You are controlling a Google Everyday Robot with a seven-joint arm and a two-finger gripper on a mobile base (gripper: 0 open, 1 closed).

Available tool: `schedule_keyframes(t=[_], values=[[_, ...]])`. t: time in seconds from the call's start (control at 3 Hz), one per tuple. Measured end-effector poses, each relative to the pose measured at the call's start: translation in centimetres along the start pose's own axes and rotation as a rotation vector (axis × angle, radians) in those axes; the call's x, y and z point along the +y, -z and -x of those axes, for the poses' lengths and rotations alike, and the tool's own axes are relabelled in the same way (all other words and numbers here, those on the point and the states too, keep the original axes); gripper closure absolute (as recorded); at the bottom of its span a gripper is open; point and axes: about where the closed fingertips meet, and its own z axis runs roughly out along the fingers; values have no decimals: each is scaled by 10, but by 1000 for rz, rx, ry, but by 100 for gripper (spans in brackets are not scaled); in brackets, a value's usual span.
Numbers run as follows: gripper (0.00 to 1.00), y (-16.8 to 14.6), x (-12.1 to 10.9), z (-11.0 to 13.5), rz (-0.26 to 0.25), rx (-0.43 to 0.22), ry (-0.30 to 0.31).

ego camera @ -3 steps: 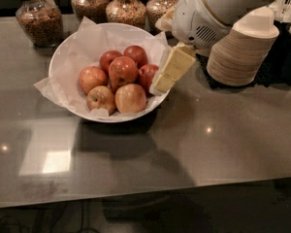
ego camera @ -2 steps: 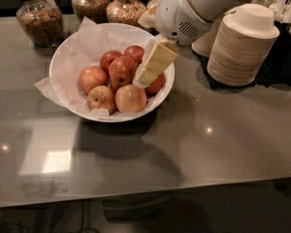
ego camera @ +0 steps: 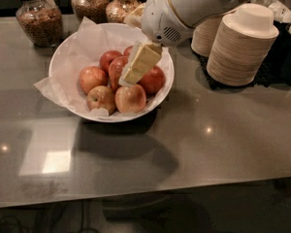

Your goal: Pick apple from white bowl

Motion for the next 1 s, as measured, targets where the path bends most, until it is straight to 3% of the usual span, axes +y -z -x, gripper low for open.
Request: schedule_keyframes(t=[0.33, 1.0], values=[[19, -10, -3, -1, 5, -60, 3], [23, -33, -1, -5, 56, -118, 11]])
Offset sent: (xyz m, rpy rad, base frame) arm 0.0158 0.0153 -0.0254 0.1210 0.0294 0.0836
